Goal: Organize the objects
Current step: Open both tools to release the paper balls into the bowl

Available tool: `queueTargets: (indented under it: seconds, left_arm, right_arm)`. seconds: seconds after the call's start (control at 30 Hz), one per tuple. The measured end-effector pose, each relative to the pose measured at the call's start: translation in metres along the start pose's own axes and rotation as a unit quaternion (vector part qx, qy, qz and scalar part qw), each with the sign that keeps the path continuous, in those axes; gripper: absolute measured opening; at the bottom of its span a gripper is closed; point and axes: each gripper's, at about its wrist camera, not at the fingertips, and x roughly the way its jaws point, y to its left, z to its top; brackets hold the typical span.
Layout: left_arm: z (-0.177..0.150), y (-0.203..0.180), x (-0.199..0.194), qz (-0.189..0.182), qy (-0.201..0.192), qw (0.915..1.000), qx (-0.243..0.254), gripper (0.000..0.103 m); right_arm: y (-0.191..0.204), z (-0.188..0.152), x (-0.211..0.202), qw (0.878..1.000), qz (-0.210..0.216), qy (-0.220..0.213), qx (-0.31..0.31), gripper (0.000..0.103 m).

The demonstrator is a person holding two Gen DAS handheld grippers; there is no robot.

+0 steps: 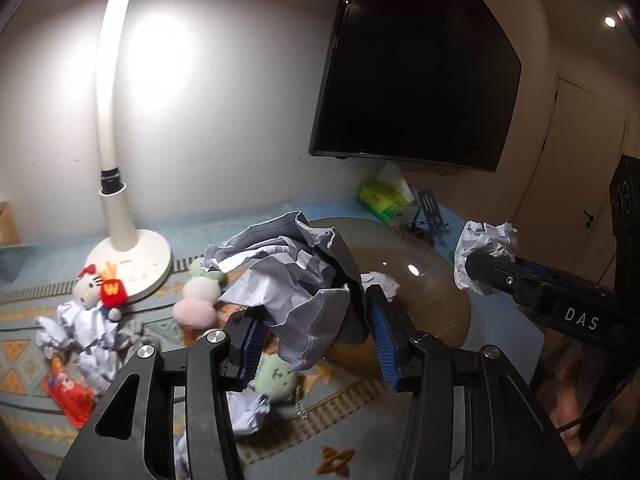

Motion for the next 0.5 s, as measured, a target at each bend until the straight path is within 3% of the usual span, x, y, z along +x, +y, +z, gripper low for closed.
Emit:
queueTargets:
  seconds: [0.07, 0.1, 0.17, 0.2, 0.33, 0.5]
  left_arm:
    - [0.002, -0.008, 0.016, 0.0, 0.003, 1.0, 0.006, 0.045]
    - [0.003, -0.012, 0.024, 0.0, 0.008, 0.9999, 0.01, 0.045]
    - [0.0, -0.017, 0.037, 0.003, 0.014, 0.9998, 0.014, 0.045]
    - [-0.002, -0.019, 0.043, 0.003, 0.017, 0.9998, 0.013, 0.046]
    - [-0.008, -0.022, 0.068, 0.022, 0.047, 0.9986, 0.011, 0.069]
    - [-0.015, -0.014, 0.049, 0.007, 0.052, 0.9986, 0.001, 0.069]
  right_arm:
    - [-0.007, 0.0, 0.012, 1.0, -0.011, 0.011, 0.004, 0.057]
    - [-0.01, -0.001, 0.018, 1.0, -0.019, 0.015, 0.008, 0.069]
    - [-0.015, -0.004, 0.028, 0.999, -0.03, 0.016, 0.01, 0.082]
    - [-0.017, -0.006, 0.033, 0.999, -0.035, 0.017, 0.011, 0.081]
    - [-0.031, -0.011, 0.036, 0.998, -0.044, 0.021, 0.03, 0.082]
    - [-0.019, -0.019, 0.015, 1.0, -0.018, 0.011, 0.016, 0.082]
